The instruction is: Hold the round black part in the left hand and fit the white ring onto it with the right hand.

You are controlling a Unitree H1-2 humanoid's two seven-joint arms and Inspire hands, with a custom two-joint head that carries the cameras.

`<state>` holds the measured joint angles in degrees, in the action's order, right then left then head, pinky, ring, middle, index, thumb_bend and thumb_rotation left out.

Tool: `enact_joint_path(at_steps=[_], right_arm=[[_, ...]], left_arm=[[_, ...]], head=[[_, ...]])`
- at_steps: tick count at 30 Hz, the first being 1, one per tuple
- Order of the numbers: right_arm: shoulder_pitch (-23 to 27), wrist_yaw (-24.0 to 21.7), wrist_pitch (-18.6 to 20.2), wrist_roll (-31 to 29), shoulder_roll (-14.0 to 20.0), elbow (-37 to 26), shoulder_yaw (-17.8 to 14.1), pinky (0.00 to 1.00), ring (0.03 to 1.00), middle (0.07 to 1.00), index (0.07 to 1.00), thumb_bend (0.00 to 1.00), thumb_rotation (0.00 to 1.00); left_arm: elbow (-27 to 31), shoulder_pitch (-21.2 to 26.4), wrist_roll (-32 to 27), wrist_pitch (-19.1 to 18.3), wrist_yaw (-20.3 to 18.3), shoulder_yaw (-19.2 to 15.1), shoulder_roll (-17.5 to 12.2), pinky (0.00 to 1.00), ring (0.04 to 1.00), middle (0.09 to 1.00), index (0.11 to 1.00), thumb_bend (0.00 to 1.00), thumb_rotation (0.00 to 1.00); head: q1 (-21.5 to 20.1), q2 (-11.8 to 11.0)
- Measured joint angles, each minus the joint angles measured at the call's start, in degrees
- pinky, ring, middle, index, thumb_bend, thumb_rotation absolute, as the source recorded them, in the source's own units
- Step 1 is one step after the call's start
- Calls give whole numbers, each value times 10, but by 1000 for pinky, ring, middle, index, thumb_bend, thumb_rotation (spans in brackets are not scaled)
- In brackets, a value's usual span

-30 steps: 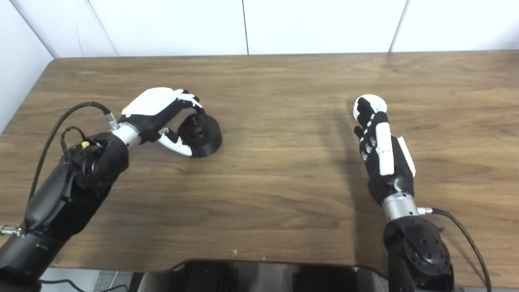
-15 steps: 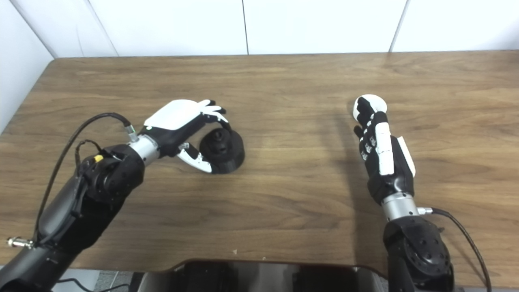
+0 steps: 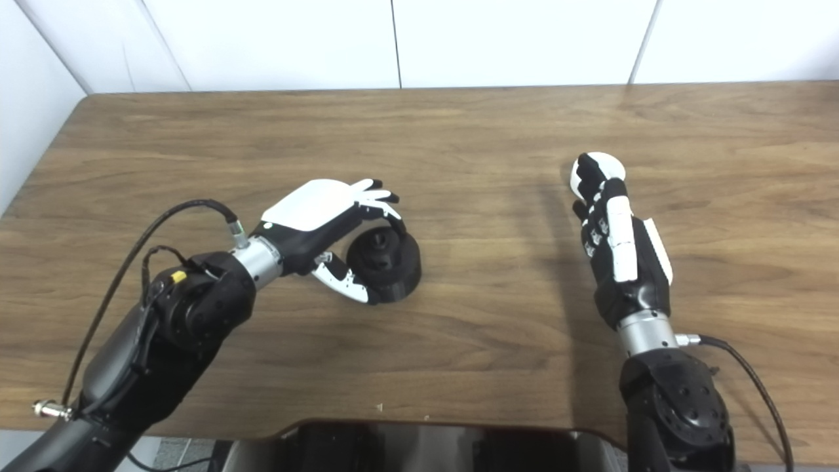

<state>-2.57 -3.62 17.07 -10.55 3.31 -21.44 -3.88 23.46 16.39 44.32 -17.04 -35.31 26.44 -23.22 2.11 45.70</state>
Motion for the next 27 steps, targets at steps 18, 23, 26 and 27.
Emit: enact_joint_path(at_steps=[18, 23, 26, 27], right_arm=[[-1, 5, 1, 3, -2, -3, 4, 1000, 1000, 960, 918, 553, 957], [-1, 9, 1, 5, -2, -3, 4, 1000, 1000, 959, 918, 548, 965], [-1, 9, 1, 5, -1, -3, 4, 1000, 1000, 958, 915, 544, 972], [-1, 9, 1, 5, -1, -3, 4, 1000, 1000, 957, 916, 544, 972]], left_arm=[[48, -29, 35, 19, -36, 51, 60, 902, 1000, 941, 728, 889, 237], [49, -32, 42, 21, -40, 51, 67, 908, 993, 936, 730, 892, 232], [48, -32, 43, 24, -40, 51, 68, 911, 990, 935, 726, 901, 233], [48, -32, 43, 25, -40, 51, 68, 912, 990, 936, 726, 904, 232]], head=[[-9, 4], [-9, 4], [-8, 4], [-8, 4]])
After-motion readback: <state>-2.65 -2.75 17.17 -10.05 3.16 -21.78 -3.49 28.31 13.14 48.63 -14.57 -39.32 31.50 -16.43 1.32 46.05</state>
